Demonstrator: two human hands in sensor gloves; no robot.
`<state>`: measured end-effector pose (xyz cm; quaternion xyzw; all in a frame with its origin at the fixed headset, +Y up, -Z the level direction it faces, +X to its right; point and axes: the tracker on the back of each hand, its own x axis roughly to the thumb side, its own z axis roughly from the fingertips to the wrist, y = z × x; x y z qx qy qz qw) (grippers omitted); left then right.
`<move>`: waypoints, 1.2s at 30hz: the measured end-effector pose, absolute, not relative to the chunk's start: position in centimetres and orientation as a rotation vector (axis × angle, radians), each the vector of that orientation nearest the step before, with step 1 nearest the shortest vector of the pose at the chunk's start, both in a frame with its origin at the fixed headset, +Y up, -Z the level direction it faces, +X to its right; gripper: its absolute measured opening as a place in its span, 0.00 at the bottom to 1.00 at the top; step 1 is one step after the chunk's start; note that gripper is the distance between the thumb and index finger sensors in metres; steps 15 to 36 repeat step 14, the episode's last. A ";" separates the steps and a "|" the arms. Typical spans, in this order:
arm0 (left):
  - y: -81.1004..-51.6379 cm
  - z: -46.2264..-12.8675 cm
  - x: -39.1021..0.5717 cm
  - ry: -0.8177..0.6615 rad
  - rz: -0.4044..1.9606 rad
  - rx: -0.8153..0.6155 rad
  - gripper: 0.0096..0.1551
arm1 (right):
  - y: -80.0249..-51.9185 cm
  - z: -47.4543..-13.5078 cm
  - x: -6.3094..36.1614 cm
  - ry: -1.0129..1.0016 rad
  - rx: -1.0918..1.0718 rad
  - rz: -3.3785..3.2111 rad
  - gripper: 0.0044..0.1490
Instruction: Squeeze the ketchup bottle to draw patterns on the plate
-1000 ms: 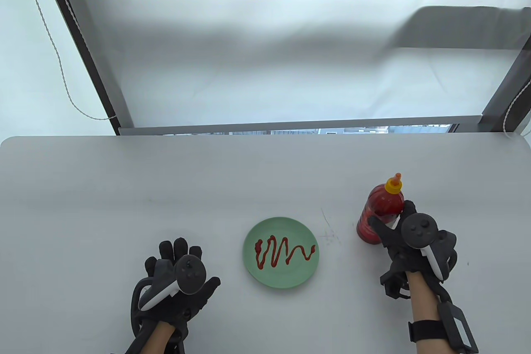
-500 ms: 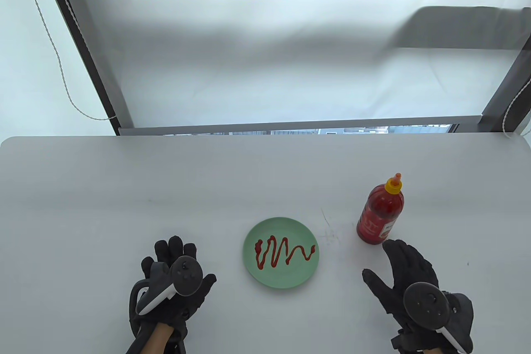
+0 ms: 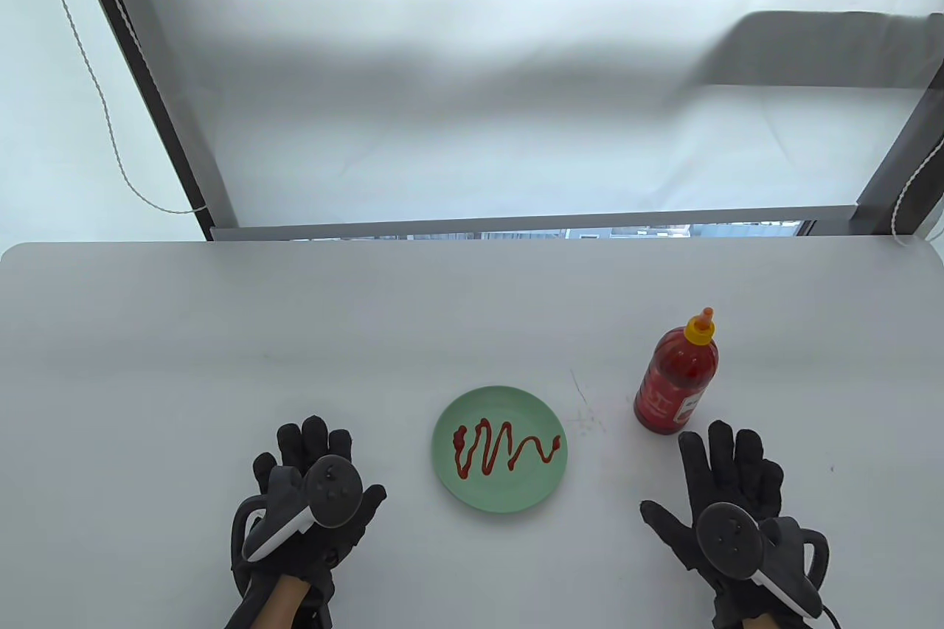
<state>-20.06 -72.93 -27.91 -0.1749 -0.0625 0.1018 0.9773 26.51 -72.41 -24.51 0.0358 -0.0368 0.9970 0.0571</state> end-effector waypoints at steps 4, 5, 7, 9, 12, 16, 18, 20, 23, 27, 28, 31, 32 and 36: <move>-72.9 -27.9 -20.0 -0.127 0.204 -0.351 0.52 | -72.5 -24.4 26.1 -0.102 0.134 3.039 0.64; -72.9 -27.9 -20.0 -0.128 0.205 -0.351 0.52 | -72.6 -24.4 26.0 -0.105 0.140 3.041 0.64; -72.9 -27.9 -20.0 -0.130 0.205 -0.352 0.52 | -72.6 -24.6 26.1 -0.107 0.138 3.044 0.64; -72.9 -27.9 -19.9 -0.132 0.204 -0.354 0.52 | -72.7 -24.6 26.2 -0.107 0.116 3.029 0.64; -72.8 -27.9 -19.8 -0.140 0.200 -0.355 0.52 | -72.7 -24.6 26.3 -0.105 0.101 3.026 0.63; -72.8 -27.8 -19.7 -0.145 0.193 -0.355 0.52 | -72.8 -24.7 26.3 -0.094 0.098 3.032 0.63; -72.8 -27.8 -19.7 -0.145 0.193 -0.355 0.52 | -72.8 -24.7 26.3 -0.094 0.098 3.032 0.63; -72.8 -27.8 -19.7 -0.145 0.193 -0.355 0.52 | -72.8 -24.7 26.3 -0.094 0.098 3.032 0.63; -72.8 -27.8 -19.7 -0.145 0.193 -0.355 0.52 | -72.8 -24.7 26.3 -0.094 0.098 3.032 0.63; -72.8 -27.8 -19.7 -0.145 0.193 -0.355 0.52 | -72.8 -24.7 26.3 -0.094 0.098 3.032 0.63; -72.8 -27.8 -19.7 -0.145 0.193 -0.355 0.52 | -72.8 -24.7 26.3 -0.094 0.098 3.032 0.63; -72.8 -27.8 -19.7 -0.145 0.193 -0.355 0.52 | -72.8 -24.7 26.3 -0.094 0.098 3.032 0.63; -72.8 -27.8 -19.7 -0.145 0.193 -0.355 0.52 | -72.8 -24.7 26.3 -0.094 0.098 3.032 0.63; -72.8 -27.8 -19.7 -0.145 0.193 -0.355 0.52 | -72.8 -24.7 26.3 -0.094 0.098 3.032 0.63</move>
